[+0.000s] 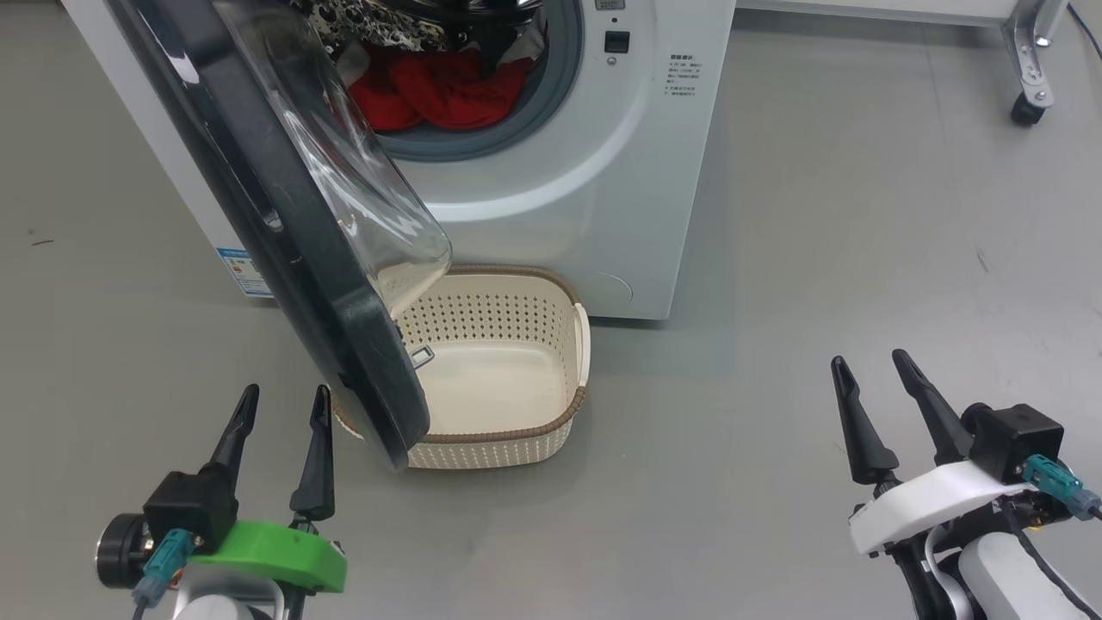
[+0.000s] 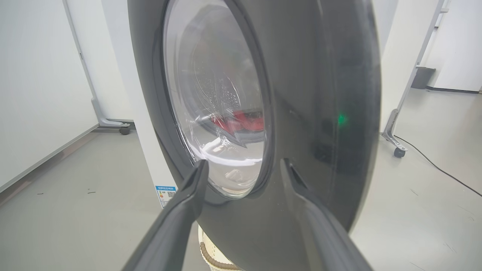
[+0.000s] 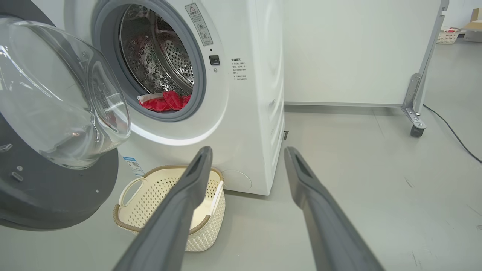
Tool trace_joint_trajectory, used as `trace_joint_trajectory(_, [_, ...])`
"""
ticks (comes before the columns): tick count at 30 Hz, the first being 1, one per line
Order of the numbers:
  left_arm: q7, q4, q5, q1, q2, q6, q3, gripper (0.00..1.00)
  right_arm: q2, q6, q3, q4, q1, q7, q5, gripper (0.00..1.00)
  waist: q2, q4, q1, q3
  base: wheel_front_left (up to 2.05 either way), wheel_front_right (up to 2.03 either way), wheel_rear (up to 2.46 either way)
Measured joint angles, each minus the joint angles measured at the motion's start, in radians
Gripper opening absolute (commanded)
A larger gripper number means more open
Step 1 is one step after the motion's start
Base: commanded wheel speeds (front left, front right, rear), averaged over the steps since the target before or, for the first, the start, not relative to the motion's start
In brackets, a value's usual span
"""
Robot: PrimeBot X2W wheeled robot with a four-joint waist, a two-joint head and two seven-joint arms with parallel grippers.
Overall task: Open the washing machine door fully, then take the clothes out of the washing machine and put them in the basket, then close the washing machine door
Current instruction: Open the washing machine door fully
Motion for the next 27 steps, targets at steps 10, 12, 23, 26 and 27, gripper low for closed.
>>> trace_joint_trajectory(10, [0.0, 0.0, 0.0, 0.0, -0.003, -0.005, 0.005, 1.0, 0.021, 0.0, -0.031, -0.024, 0.002, 0.0, -0.034, 1.0, 0.0, -0.003, 0.0001, 0.005, 0.0, 0.0, 0.0])
trace_joint_trajectory(12, [0.0, 0.0, 0.001, 0.0, -0.003, -0.006, 0.007, 1.0, 0.024, 0.0, -0.035, -0.027, 0.004, 0.0, -0.036, 1.0, 0.0, -0.003, 0.0001, 0.005, 0.0, 0.0, 0.0])
trace_joint_trajectory(23, [0.0, 0.0, 0.002, 0.0, -0.005, -0.009, 0.014, 1.0, 0.041, 0.002, -0.062, -0.039, 0.021, 0.0, -0.053, 1.0, 0.0, -0.005, 0.0, 0.007, 0.0, 0.0, 0.0])
trace_joint_trajectory(26, [0.0, 0.001, 0.004, 0.0, -0.005, -0.009, 0.015, 1.0, 0.045, 0.003, -0.067, -0.04, 0.023, 0.0, -0.063, 1.0, 0.0, -0.005, 0.0, 0.008, 0.0, 0.0, 0.0])
trace_joint_trajectory(27, [0.0, 0.002, 0.005, 0.0, -0.005, -0.009, 0.016, 1.0, 0.047, 0.003, -0.068, -0.041, 0.024, 0.0, -0.066, 1.0, 0.0, -0.005, 0.0, 0.009, 0.0, 0.0, 0.0])
